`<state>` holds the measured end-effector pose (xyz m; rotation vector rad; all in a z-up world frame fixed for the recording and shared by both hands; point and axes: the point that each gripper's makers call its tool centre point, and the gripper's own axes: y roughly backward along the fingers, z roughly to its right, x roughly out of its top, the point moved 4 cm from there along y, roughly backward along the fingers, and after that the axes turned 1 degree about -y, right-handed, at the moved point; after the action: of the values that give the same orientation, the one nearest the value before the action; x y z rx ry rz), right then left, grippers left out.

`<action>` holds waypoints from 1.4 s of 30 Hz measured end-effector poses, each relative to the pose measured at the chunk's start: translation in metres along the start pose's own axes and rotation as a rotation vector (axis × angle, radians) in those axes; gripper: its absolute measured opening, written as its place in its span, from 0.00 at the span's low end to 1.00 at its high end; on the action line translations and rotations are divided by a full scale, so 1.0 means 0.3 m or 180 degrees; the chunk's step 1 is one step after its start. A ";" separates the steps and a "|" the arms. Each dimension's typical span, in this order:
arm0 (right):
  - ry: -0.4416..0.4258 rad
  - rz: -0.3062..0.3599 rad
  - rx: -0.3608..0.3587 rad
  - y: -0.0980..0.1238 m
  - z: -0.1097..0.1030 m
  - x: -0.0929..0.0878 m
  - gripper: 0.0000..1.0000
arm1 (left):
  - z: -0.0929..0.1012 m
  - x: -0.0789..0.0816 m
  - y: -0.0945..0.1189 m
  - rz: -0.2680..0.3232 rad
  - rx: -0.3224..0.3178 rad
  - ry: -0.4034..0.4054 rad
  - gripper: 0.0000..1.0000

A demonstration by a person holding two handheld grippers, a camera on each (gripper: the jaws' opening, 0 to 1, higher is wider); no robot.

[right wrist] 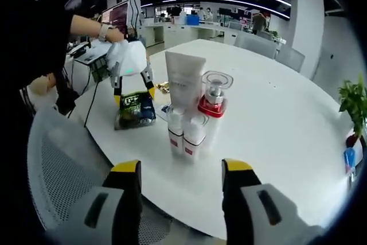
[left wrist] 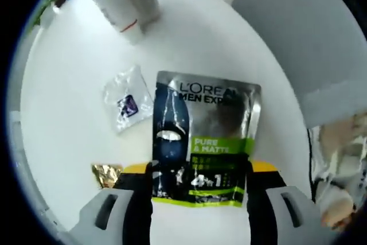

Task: Arrange the skincare products in the storage area until every visible bottle or jar stands upright without overlapping.

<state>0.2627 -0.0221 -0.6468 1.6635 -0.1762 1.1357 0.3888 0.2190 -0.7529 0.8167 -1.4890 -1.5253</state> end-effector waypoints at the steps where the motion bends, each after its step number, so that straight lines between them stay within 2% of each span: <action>1: 0.0003 0.0006 0.0004 0.000 -0.001 0.001 0.57 | 0.001 0.002 -0.001 0.0007 -0.0015 0.0088 0.63; 12: 0.0048 -0.0011 0.0050 0.004 -0.006 -0.003 0.57 | 0.004 0.059 0.015 -0.0046 -0.0038 0.0814 0.59; 14: 0.0057 -0.0021 0.0058 0.005 -0.006 -0.006 0.57 | -0.032 0.056 0.019 -0.0131 0.0158 0.0866 0.37; 15: 0.0060 -0.0025 0.0057 0.006 -0.005 -0.007 0.57 | -0.040 0.059 0.017 -0.0139 0.0122 0.0863 0.29; 16: 0.0066 -0.0033 0.0061 0.006 -0.004 -0.008 0.58 | -0.037 0.057 0.020 -0.0140 0.0028 0.0918 0.29; 22: 0.0052 -0.0026 0.0046 0.015 0.008 -0.016 0.58 | -0.042 0.055 0.023 -0.0148 0.0014 0.0938 0.28; 24: 0.0046 -0.0025 0.0048 0.015 0.008 -0.019 0.57 | -0.036 0.051 0.023 -0.0130 0.0047 0.0837 0.28; 31: 0.0043 0.0000 0.0177 -0.003 -0.039 -0.018 0.56 | -0.037 0.047 0.022 -0.0099 0.0173 0.0993 0.28; 34: 0.0061 -0.0010 0.0210 -0.010 -0.053 -0.017 0.56 | -0.033 0.038 0.016 -0.0122 0.0235 0.1244 0.28; 37: 0.0068 0.0000 0.0229 -0.010 -0.062 -0.012 0.56 | -0.031 0.016 0.015 -0.0085 0.0236 0.1730 0.28; 39: 0.0078 0.0002 0.0241 -0.011 -0.068 -0.009 0.56 | -0.032 0.006 0.014 -0.0043 0.0248 0.1920 0.28; 41: 0.0102 0.0001 0.0265 -0.015 -0.080 -0.006 0.56 | -0.033 -0.003 0.014 0.0004 0.0272 0.1998 0.28; 42: 0.0118 -0.0001 0.0284 -0.018 -0.087 -0.004 0.56 | -0.030 -0.004 0.013 0.0027 0.0296 0.2130 0.28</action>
<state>0.2501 0.0010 -0.6517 1.7194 -0.1030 1.1882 0.3979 0.2163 -0.7500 1.2244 -1.0586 -1.0250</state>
